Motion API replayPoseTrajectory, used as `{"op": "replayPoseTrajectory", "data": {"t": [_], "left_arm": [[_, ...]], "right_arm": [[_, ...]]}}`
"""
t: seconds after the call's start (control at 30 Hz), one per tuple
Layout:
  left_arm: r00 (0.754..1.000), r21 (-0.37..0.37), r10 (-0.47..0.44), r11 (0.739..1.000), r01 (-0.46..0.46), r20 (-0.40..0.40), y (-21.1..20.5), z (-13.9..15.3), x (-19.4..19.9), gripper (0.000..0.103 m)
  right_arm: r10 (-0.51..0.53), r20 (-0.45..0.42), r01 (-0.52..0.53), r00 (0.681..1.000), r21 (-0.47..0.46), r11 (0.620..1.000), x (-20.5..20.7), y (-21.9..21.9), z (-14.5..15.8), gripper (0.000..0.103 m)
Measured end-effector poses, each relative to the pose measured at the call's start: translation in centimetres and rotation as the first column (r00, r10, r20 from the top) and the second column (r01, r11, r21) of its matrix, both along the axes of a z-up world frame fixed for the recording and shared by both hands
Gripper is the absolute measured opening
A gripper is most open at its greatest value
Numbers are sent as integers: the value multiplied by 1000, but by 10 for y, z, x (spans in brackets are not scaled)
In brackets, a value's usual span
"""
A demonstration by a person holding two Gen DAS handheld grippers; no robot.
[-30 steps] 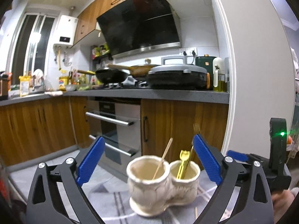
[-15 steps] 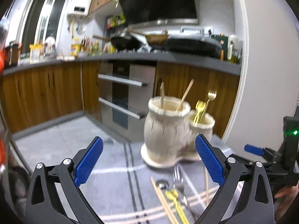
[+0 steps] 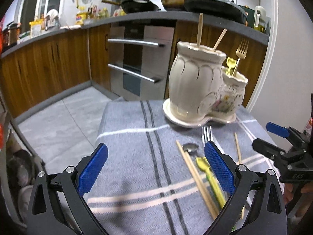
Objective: Organize utensils
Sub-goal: 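Move both tools back over the utensils on the cloth, then grasp a chopstick with the left tool while the right tool grasps a gold spoon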
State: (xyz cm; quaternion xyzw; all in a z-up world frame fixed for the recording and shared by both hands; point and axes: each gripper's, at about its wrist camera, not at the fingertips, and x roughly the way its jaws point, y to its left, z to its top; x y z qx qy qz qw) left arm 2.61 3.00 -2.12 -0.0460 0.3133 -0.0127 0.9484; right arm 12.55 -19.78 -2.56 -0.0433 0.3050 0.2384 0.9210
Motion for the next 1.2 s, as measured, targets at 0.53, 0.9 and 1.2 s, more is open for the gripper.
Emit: {"op": "replayPoseTrajectory", "data": {"t": [0.53,0.9,1.2], "left_arm": [[995,-67,-17,998,10,-103,25,-16,5,98],[994,-68,-42,997,35,-103,26,-16,2,98],[993,-69,-47,997,40,-110,24,-18,3,98]], "right_arm": [[170,-179,-182,969,-50,982,19,72,-20,38],[153,-238,-181,959,-102,978,35,97,-33,22],[155,-227,-164,962,-22,986,35,78,-25,3]]}}
